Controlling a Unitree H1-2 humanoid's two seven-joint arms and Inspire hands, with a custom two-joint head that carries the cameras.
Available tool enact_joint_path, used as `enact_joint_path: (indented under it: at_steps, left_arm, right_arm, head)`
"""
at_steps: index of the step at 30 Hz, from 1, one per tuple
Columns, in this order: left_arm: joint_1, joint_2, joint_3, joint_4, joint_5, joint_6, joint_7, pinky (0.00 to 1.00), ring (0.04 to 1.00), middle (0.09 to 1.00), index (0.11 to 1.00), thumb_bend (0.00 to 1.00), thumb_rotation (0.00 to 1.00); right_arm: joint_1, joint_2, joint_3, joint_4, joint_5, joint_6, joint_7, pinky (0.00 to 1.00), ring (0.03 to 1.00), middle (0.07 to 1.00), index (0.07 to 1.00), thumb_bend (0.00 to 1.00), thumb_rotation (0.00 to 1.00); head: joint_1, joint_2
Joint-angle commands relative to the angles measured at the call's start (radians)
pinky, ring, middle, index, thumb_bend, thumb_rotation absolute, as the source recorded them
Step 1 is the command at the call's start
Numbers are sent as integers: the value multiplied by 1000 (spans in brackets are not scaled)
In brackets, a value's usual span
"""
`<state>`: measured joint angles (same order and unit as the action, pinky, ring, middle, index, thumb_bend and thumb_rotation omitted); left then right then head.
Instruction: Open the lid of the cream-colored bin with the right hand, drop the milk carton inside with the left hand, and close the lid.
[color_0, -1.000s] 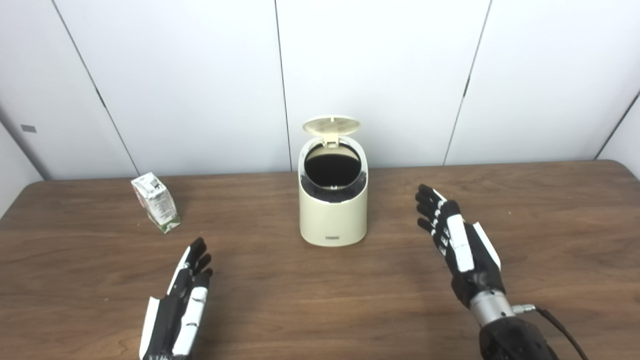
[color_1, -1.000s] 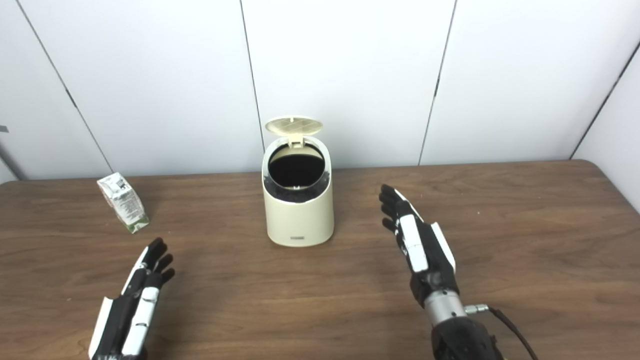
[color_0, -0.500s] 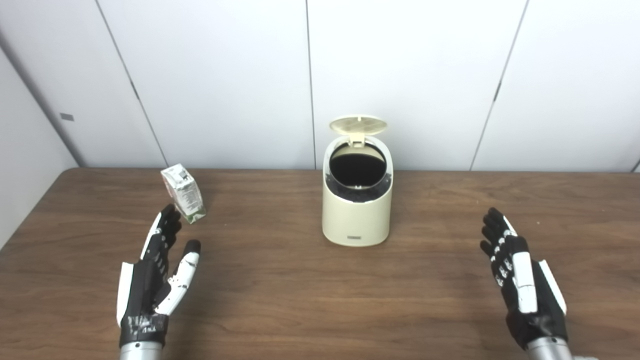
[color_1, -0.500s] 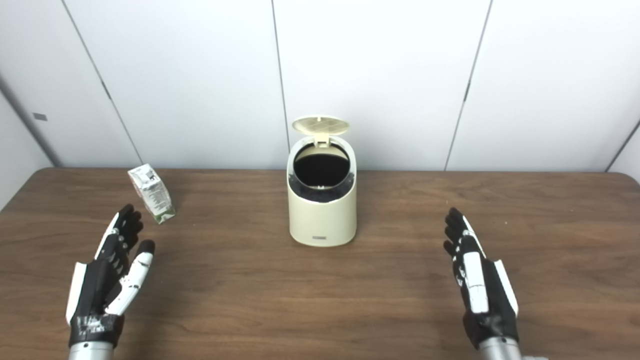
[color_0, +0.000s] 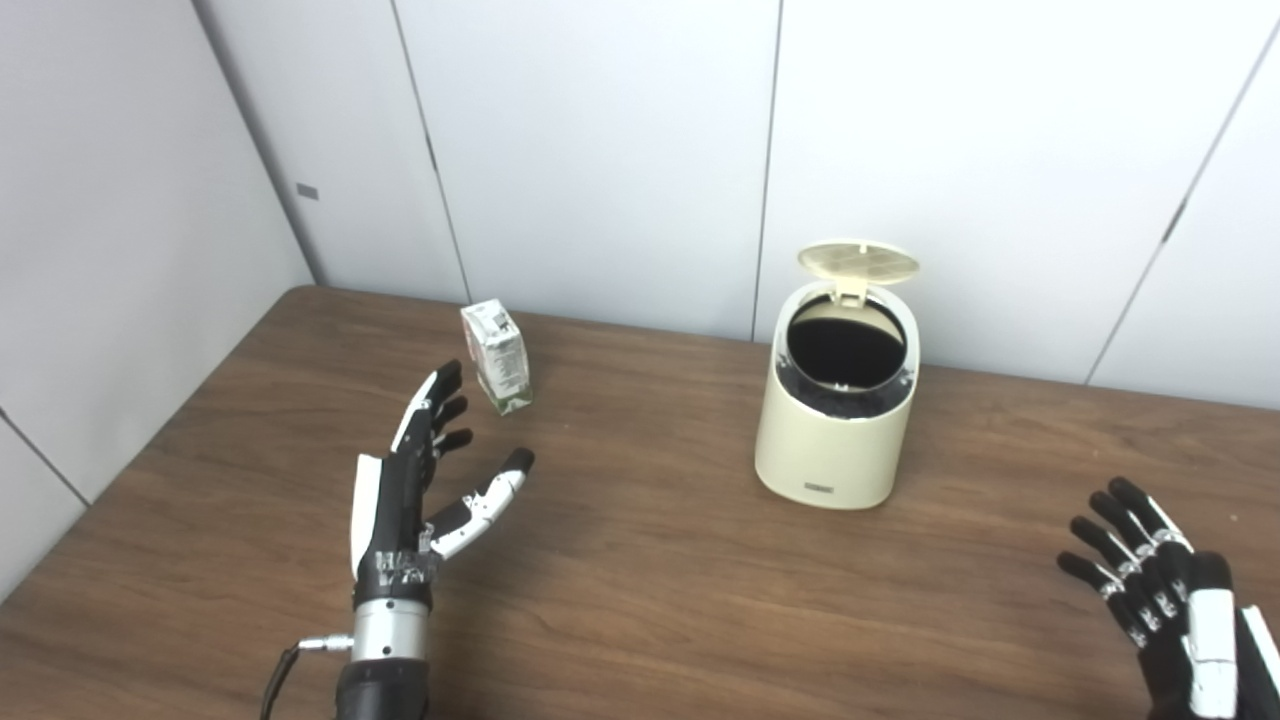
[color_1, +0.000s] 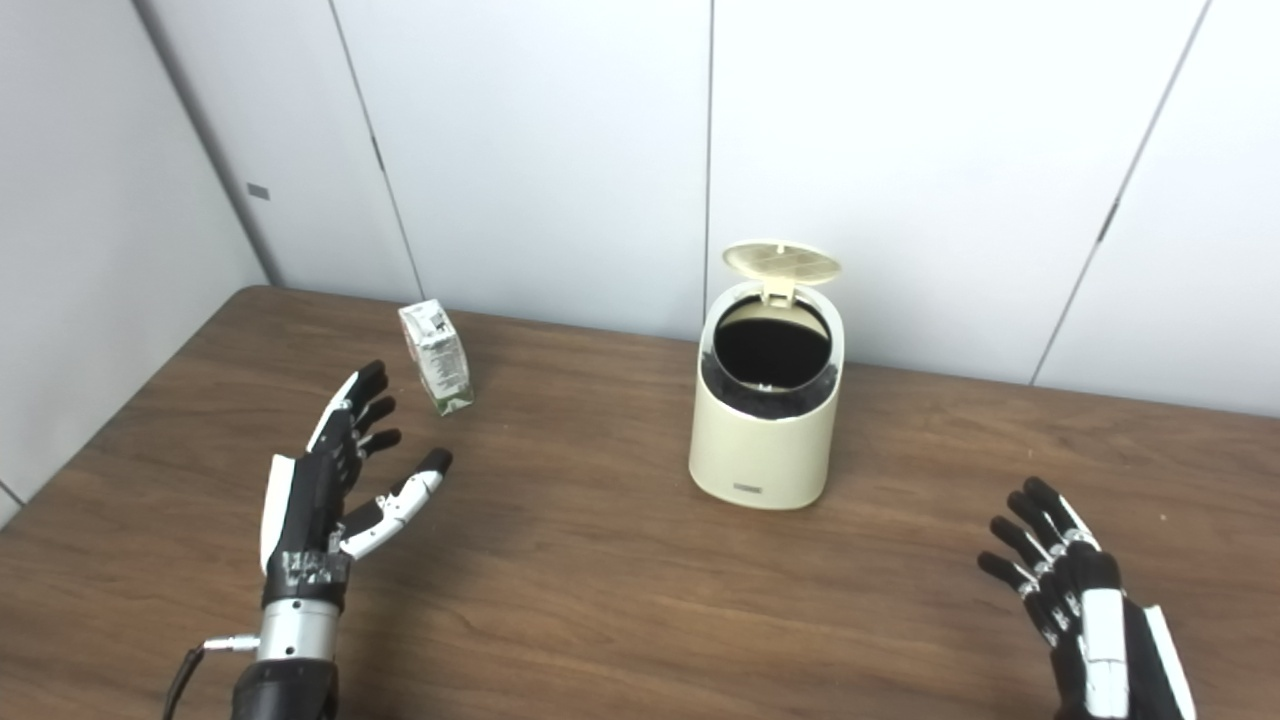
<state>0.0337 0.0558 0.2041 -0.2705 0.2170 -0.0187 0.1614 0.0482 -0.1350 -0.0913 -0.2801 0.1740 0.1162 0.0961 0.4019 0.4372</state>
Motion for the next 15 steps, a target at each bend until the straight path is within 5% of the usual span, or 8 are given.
enact_joint_path:
  at_steps: [1, 7, 15]
  left_arm:
    - [-51, 34, 15, -6, 14, -25, 21, 871, 909, 948, 967, 702, 113]
    - [-131, 85, 36, 39, 76, 11, 54, 858, 907, 937, 958, 818, 117]
    - [-224, 183, 38, 109, 106, 67, 32, 881, 918, 951, 964, 853, 145]
  right_arm:
    - [-24, -1, -4, -21, 9, -17, 2, 704, 815, 810, 816, 657, 911]
    - [-25, -9, 1, -23, 1, -8, 4, 691, 804, 797, 794, 703, 872]
    - [-27, -8, 7, -19, -6, -10, 5, 650, 784, 787, 807, 784, 810]
  head:
    - [0, 1]
    - [0, 7]
    - [-42, 4]
